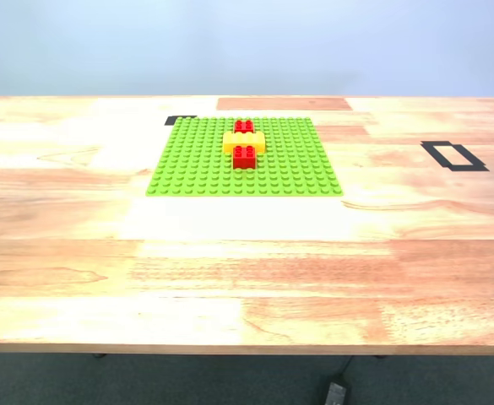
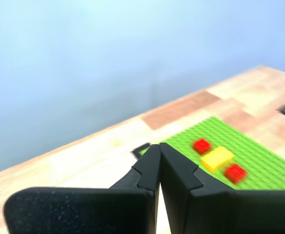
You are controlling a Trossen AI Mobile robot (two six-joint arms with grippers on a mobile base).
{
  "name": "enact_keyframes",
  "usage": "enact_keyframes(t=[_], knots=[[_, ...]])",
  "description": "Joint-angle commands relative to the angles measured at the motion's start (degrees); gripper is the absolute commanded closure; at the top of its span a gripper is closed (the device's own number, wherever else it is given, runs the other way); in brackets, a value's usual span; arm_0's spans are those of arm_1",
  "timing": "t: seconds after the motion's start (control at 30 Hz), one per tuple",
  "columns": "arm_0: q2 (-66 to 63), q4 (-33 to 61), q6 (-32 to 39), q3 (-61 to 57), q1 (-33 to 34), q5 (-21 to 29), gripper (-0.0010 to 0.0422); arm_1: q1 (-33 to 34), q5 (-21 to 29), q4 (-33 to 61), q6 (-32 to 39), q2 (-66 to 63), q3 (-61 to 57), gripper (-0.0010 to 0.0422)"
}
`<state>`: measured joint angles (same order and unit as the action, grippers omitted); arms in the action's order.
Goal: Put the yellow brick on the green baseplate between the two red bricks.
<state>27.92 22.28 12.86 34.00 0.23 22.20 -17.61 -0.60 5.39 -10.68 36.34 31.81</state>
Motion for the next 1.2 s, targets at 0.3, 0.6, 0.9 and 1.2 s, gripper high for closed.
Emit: enact_keyframes(t=[0.3, 0.6, 0.9, 1.2], knots=[[-16.20, -11.39, -9.11, -17.29, 0.00, -6.03, 0.0413, 0.09, 8.13, -10.23, 6.91, -18.86, -19.02, 0.0409], [-23.30, -12.70, -11.13, -25.31, 0.00, -10.21, 0.0413, 0.17, 13.09, -10.08, 10.40, -24.59, -27.23, 0.0413], [-23.85, -15.91, -11.39, -30.56, 0.00, -10.19, 0.0413, 0.20, 13.05, -9.53, 8.81, -26.64, -31.26, 0.0413], [-23.74, -16.76, -11.45, -30.91, 0.00, -10.23, 0.0413, 0.17, 13.07, -8.00, 7.65, -25.29, -31.26, 0.0413]])
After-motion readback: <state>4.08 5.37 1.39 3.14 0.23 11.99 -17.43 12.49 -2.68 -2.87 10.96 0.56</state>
